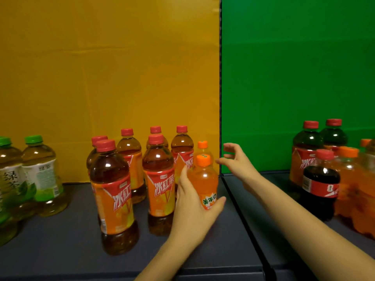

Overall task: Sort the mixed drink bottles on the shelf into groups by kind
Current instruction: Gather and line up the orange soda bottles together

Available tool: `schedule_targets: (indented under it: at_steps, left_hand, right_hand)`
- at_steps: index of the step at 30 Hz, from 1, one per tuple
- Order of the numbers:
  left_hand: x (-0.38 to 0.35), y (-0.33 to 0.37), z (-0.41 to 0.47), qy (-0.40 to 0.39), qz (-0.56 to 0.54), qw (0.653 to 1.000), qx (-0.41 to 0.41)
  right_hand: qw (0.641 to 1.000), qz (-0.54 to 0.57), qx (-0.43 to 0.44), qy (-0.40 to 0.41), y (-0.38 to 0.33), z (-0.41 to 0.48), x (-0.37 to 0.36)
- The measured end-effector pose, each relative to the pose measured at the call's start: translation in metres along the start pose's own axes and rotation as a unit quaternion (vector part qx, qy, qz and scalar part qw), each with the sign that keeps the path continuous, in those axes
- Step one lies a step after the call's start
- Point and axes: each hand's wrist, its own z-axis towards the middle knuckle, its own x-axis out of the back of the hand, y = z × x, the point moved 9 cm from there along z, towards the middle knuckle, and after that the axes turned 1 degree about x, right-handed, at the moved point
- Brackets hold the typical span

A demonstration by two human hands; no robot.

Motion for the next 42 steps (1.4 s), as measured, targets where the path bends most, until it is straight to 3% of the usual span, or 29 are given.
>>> schedule_targets:
  at_steps: [4, 10, 19, 28, 33, 42]
  left_hand:
    - [-0.016, -0.028, 0.013, 0.003, -0.081, 0.992, 0.095]
    - [-0.031, -0.05, 0.017, -0.031, -0.156, 0.974, 0.159]
    - [-0.03, -0.043, 0.015, 0.01, -0.189, 0.972, 0.139]
    - [0.0, 0.009, 0.015, 0.076, -0.207, 0.974, 0.058]
    - [0.016, 0.054, 0.007, 0.055, -0.229, 0.972, 0.005]
    - [0.009, 0.106, -0.03, 0.007, -0.313, 0.95, -0.023]
  right_hand:
    - [0.992, 0.006, -0.07, -0.108, 0.021, 0.016, -0.034]
    - [0.982, 0.005, -0.088, -0.166, 0.034, 0.023, -0.062]
    - [0.997, -0.01, -0.036, -0.068, 0.034, 0.015, -0.046]
    - [0.997, 0.066, 0.034, 0.03, -0.013, -0.026, 0.037]
    - [0.99, 0.086, 0.098, 0.046, -0.061, -0.084, 0.084]
    - [0.993, 0.066, 0.088, 0.054, -0.073, -0.185, 0.151]
